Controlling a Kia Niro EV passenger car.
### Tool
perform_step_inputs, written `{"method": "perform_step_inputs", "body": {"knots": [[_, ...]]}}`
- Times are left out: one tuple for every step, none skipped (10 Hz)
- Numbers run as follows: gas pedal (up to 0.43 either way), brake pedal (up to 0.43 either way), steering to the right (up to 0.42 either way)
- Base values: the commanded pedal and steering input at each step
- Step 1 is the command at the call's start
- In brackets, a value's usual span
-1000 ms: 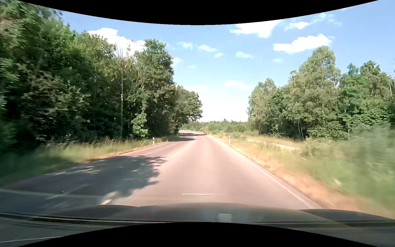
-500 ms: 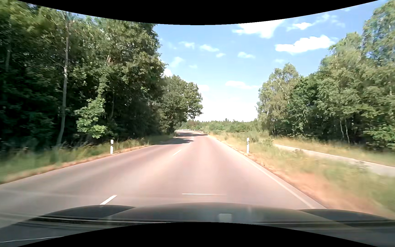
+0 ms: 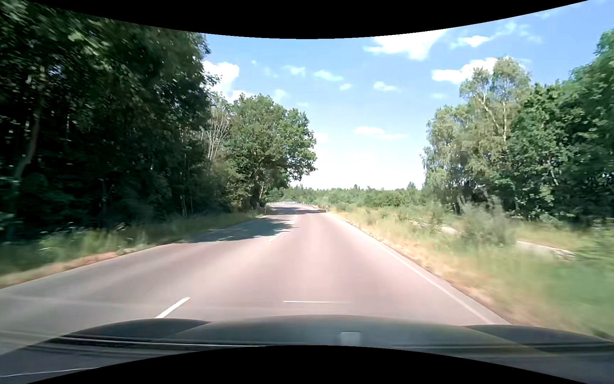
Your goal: Follow the waypoints while adhering to traffic rules and regulations
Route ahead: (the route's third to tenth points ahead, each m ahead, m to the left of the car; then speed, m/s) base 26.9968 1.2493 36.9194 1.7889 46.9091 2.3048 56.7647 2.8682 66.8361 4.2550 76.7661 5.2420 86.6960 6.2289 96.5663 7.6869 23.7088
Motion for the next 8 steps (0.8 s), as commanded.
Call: {"method": "perform_step_inputs", "body": {"knots": [[0.169, 0.006, -0.010], [0.157, 0.006, -0.010], [0.157, 0.006, -0.010], [0.157, 0.006, -0.011], [0.157, 0.006, -0.012], [0.157, 0.006, -0.012], [0.169, 0.006, -0.012], [0.177, 0.006, -0.012]]}}
